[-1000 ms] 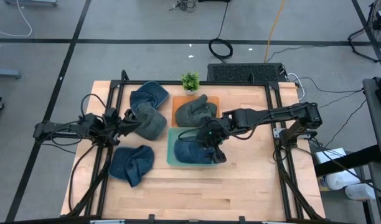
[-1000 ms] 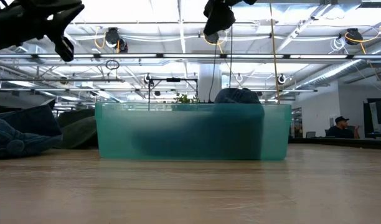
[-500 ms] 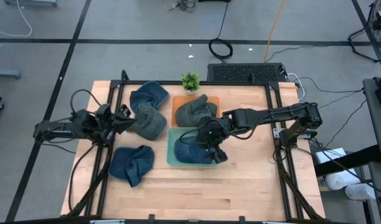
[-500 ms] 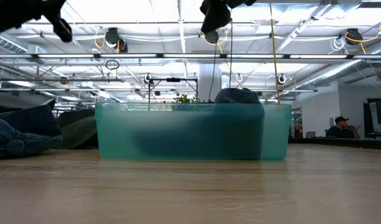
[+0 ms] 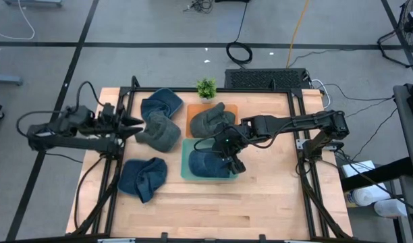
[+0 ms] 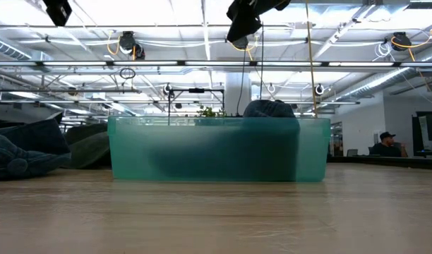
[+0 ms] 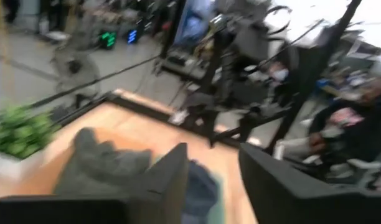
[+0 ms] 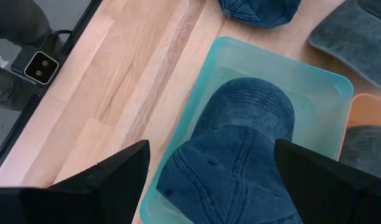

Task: Pick & Place hat
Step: Put the bottom blue cap into the light blue bin

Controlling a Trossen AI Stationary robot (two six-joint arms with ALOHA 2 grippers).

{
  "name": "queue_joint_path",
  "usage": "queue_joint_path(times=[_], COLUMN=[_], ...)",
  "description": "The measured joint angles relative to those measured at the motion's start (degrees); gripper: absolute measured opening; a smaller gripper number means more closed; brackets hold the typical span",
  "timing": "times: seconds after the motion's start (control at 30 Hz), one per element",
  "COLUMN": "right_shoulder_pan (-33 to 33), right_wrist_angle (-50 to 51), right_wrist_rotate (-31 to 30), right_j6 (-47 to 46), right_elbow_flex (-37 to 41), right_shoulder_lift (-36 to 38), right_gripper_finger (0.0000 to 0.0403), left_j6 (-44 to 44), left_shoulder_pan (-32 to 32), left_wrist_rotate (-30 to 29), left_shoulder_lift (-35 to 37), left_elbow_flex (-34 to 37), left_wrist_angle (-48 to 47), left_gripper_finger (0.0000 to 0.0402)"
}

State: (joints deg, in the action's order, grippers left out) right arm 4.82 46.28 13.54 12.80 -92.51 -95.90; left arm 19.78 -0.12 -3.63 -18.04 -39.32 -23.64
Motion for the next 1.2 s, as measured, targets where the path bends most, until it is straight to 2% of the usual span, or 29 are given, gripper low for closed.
queue_joint_path(times=[0.1,0.23,0.4,0.57,0.8,1.0,1.2], right_shoulder_pan=[0.00,0.00,0.00,-0.06,-0.31,-0.31,-0.30], right_wrist_angle=[0.08,0.76,2.59,2.38,1.74,1.78,1.97], right_wrist_rotate=[0.00,0.04,0.04,0.07,0.06,0.09,0.09], right_j6=[0.06,0.04,1.02,1.63,1.61,1.55,1.46], right_elbow_flex=[0.00,0.00,0.02,0.13,0.04,0.00,0.01], right_shoulder_lift=[0.00,0.00,0.78,1.88,3.20,3.74,3.74], right_gripper_finger=[0.0329,0.0329,0.0329,0.0329,0.0329,0.0329,0.0329], left_j6=[0.20,1.32,0.24,-0.03,1.80,1.77,3.33], left_shoulder_pan=[0.00,-0.02,0.00,0.00,-0.01,0.00,0.51], left_wrist_rotate=[-2.26,-1.73,-1.39,-1.37,0.78,1.04,1.34], left_shoulder_lift=[-2.80,-6.91,-13.58,-19.79,-25.30,-29.25,-33.81], left_elbow_flex=[-3.83,-9.14,-17.08,-23.81,-29.60,-30.73,-30.70], left_wrist_angle=[-4.98,-10.61,-20.13,-28.76,-40.32,-49.85,-58.58], left_gripper_finger=[0.0203,0.0258,0.0298,0.0300,0.0279,0.0269,0.0280])
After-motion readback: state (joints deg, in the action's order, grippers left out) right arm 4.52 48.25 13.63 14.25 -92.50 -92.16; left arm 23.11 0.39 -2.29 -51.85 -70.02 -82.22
